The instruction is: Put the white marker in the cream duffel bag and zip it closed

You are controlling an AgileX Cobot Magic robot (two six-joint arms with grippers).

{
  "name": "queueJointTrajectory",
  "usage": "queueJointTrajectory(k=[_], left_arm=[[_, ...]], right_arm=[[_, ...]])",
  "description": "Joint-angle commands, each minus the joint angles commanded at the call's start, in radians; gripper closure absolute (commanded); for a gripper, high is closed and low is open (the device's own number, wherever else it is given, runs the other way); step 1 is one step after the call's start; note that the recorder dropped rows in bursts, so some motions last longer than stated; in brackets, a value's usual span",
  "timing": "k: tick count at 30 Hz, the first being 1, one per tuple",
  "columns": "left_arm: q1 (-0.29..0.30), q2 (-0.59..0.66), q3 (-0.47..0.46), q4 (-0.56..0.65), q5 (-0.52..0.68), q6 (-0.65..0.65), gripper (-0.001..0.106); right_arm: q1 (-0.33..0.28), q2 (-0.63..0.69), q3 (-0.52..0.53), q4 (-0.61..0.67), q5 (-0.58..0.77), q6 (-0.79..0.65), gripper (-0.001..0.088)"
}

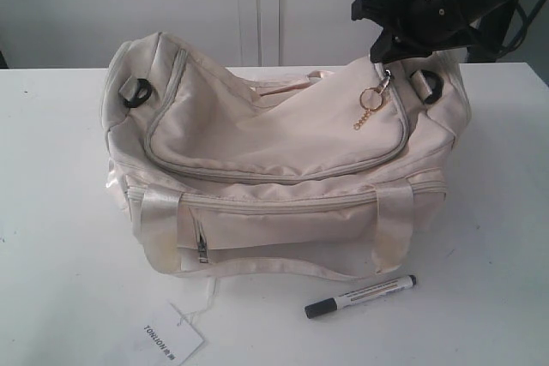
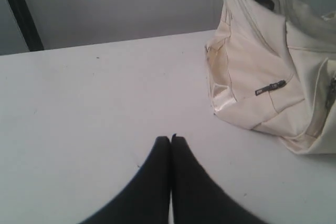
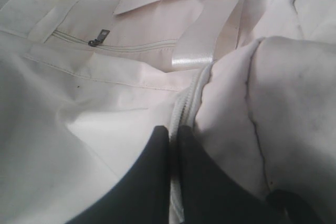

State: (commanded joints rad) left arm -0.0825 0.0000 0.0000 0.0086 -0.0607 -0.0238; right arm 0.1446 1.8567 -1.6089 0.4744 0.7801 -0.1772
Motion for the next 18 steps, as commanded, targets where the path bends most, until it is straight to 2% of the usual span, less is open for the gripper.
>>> queueJointTrajectory(k=[7,18], left_arm=[[0.0,0.0,0.0,0.0,-0.157,-0.002,0.105],[0.0,0.0,0.0,0.0,-0.209,-0.009,0.105]], right_arm=[[0.0,0.0,0.0,0.0,0.0,0.0,0.0868],[0.0,0.0,0.0,0.0,0.0,0.0,0.0868]])
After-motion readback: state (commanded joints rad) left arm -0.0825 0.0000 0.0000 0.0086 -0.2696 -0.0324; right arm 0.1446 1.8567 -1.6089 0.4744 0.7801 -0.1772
